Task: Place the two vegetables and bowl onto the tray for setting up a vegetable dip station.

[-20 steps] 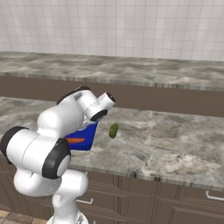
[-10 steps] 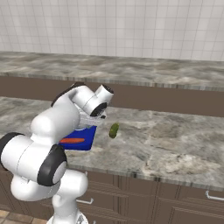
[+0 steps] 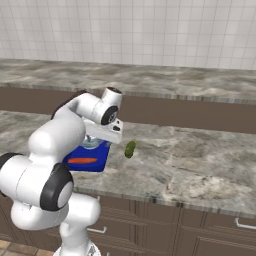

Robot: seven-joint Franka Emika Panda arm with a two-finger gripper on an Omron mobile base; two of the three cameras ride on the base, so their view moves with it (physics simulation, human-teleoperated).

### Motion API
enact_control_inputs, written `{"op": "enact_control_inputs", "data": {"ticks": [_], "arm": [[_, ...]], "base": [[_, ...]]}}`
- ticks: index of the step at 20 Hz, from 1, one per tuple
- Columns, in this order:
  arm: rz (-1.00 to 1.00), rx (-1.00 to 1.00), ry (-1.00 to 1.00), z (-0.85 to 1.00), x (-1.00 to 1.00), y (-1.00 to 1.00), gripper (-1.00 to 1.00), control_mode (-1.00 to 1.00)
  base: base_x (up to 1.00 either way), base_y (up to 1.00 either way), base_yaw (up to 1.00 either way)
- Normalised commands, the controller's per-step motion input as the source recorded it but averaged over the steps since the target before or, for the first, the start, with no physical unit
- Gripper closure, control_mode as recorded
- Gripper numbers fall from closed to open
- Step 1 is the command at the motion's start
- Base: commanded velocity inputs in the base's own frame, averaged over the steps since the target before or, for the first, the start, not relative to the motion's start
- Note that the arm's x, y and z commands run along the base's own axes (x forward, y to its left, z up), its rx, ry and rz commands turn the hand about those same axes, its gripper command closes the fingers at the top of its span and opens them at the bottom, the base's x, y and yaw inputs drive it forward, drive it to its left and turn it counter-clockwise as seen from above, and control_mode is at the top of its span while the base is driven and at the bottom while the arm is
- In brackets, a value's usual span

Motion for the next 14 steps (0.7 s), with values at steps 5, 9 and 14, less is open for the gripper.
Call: {"op": "enact_control_inputs", "data": {"ticks": [5,9,14], "arm": [[-0.37,-0.28,0.07,0.0,0.1,-0.14,-1.0,-1.0],[-0.31,-0.28,0.05,0.0,0.24,-0.13,-1.0,-1.0],[-0.26,-0.25,0.01,0.0,0.26,-0.13,-1.0,-1.0]], "base": [[0.0,0.0,0.0],[0.0,0.0,0.0],[0.0,0.0,0.0]]}}
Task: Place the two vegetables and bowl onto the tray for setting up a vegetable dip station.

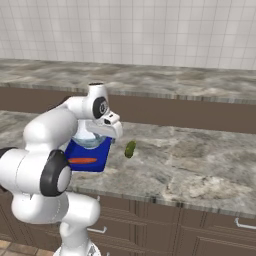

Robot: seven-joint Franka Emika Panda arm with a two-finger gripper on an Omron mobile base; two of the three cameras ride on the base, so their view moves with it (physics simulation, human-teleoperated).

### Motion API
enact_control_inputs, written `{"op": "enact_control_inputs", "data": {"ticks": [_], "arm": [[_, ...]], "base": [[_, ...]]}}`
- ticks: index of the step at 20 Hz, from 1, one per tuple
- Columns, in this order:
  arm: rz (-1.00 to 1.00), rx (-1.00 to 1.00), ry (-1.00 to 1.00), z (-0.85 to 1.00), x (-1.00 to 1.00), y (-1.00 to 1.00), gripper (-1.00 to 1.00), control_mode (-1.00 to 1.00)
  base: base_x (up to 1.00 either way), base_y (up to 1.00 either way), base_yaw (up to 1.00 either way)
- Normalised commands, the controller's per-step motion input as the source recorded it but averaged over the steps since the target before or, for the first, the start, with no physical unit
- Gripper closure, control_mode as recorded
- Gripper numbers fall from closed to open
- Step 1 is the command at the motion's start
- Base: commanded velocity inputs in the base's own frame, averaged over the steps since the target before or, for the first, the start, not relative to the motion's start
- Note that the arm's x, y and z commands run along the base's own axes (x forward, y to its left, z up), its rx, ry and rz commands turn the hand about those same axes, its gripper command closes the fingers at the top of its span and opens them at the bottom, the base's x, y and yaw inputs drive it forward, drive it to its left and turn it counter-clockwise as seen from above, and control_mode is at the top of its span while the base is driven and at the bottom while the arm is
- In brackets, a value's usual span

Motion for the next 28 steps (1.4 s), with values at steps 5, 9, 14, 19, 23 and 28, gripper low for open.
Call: {"op": "enact_control_inputs", "data": {"ticks": [5,9,14,19,23,28], "arm": [[-0.23,-0.15,0.06,-0.02,0.3,-0.18,-1.0,-1.0],[-0.19,-0.09,0.15,-0.02,0.34,-0.2,-1.0,-1.0],[-0.13,-0.02,0.15,-0.04,0.15,-0.24,-1.0,-1.0],[-0.02,0.0,0.06,-0.05,0.07,-0.18,-1.0,-1.0],[0.0,0.0,0.0,-0.06,0.01,-0.17,-1.0,-1.0],[0.0,0.0,-0.01,-0.09,0.0,-0.11,-1.0,-1.0]], "base": [[0.0,0.0,0.0],[0.0,0.0,0.0],[0.0,0.0,0.0],[0.0,0.0,0.0],[0.0,0.0,0.0],[0.0,0.0,0.0]]}}
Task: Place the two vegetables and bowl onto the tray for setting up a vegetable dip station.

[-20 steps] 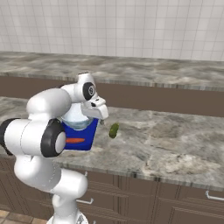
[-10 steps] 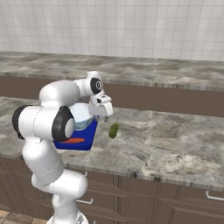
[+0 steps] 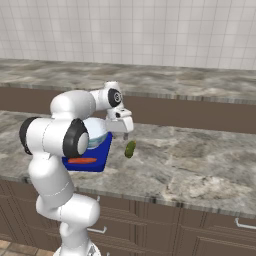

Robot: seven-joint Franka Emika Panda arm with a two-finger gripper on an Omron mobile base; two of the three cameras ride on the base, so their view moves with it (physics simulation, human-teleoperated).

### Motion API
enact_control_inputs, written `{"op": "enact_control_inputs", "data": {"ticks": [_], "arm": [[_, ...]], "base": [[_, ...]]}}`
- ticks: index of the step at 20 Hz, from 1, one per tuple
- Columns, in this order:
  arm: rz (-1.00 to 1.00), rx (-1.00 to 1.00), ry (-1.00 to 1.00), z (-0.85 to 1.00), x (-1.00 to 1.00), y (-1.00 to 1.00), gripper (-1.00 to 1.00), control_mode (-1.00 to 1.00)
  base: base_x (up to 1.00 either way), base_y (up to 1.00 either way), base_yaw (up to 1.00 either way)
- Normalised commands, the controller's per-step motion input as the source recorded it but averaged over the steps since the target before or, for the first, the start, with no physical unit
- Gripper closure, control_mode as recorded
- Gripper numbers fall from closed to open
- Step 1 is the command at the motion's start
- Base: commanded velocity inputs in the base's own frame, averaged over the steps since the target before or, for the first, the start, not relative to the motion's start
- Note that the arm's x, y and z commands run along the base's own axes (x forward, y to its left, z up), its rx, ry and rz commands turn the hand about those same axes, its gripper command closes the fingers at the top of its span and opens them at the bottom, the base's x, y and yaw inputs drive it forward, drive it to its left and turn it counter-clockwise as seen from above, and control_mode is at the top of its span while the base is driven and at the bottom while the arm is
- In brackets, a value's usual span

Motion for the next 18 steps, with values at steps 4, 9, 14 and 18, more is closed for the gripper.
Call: {"op": "enact_control_inputs", "data": {"ticks": [4,9,14,18], "arm": [[0.0,0.06,-0.08,-0.15,0.0,-0.06,-1.0,-1.0],[0.0,0.05,-0.13,-0.11,0.08,-0.03,-1.0,-1.0],[0.0,0.04,-0.1,-0.07,0.2,-0.07,-1.0,-1.0],[0.0,0.01,-0.05,-0.08,0.24,-0.09,-1.0,-1.0]], "base": [[0.0,0.0,0.0],[0.0,0.0,0.0],[0.0,0.0,0.0],[0.0,0.0,0.0]]}}
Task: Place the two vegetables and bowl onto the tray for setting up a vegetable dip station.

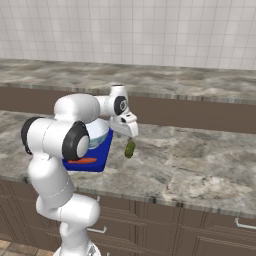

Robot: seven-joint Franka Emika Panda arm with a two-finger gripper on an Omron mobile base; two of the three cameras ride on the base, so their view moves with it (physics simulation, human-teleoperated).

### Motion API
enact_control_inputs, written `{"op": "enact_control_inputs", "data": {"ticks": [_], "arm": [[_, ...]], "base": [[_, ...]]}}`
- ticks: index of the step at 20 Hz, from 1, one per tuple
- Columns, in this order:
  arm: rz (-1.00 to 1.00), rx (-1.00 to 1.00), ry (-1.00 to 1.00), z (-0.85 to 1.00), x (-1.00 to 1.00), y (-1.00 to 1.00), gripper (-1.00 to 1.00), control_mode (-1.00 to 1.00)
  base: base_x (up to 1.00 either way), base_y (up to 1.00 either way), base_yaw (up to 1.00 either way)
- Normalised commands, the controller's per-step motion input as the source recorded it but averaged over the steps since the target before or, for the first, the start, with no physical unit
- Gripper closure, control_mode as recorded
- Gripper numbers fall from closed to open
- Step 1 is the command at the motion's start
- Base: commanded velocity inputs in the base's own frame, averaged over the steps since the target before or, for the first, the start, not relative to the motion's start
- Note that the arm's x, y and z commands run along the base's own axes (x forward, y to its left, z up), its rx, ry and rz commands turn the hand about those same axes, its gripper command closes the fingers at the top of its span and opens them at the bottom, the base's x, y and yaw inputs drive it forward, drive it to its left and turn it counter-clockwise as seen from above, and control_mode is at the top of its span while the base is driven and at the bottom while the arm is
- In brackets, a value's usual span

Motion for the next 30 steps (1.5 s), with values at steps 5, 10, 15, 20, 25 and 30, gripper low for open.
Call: {"op": "enact_control_inputs", "data": {"ticks": [5,10,15,20,25,30], "arm": [[0.02,0.0,0.0,-0.1,0.24,-0.13,-1.0,-1.0],[0.05,0.03,0.0,-0.14,0.21,-0.03,-1.0,-1.0],[0.14,0.1,0.0,-0.11,0.2,-0.01,-1.0,-1.0],[0.16,0.09,0.0,-0.14,0.13,0.0,-1.0,-1.0],[0.17,0.04,0.0,-0.15,0.16,-0.05,-1.0,-1.0],[0.17,0.03,0.05,-0.17,0.18,-0.07,-1.0,-1.0]], "base": [[0.0,0.0,0.0],[0.0,0.0,0.0],[0.0,0.0,0.0],[0.0,0.0,0.0],[0.0,0.0,0.0],[0.0,0.0,0.0]]}}
